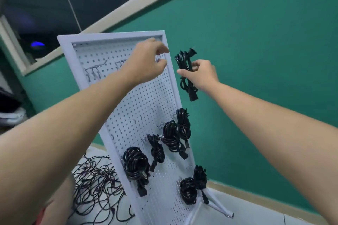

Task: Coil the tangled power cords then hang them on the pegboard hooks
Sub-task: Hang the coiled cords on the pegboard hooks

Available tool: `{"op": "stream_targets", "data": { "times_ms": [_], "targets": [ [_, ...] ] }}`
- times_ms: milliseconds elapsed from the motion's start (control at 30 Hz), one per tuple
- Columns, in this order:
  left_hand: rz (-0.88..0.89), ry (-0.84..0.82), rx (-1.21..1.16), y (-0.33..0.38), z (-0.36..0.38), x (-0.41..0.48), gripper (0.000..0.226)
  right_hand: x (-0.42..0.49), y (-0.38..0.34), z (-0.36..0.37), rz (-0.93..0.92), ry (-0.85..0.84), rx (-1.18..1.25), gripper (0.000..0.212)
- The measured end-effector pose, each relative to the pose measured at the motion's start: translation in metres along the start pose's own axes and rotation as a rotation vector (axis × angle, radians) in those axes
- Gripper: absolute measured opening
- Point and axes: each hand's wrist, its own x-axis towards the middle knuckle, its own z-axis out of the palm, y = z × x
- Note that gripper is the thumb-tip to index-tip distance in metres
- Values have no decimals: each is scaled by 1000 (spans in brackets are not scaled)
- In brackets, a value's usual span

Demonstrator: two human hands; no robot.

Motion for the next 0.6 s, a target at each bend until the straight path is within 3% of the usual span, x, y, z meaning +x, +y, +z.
{"op": "stream_targets", "data": {
  "times_ms": [133,233,467,533,600],
  "targets": [
    [-90,-46,47,-8,-16,17,50,17,-23,14,-48,-27,-15,63],
    [-193,-208,128,-18,-22,29,63,28,-34,28,-74,-8,2,52],
    [-373,-554,245,-34,-21,47,82,44,-48,54,-143,6,6,57],
    [-368,-591,261,-34,-19,49,79,47,-49,61,-152,18,-11,54],
    [-384,-606,265,-34,-17,50,62,52,-49,67,-132,20,-30,53]
  ]
}}
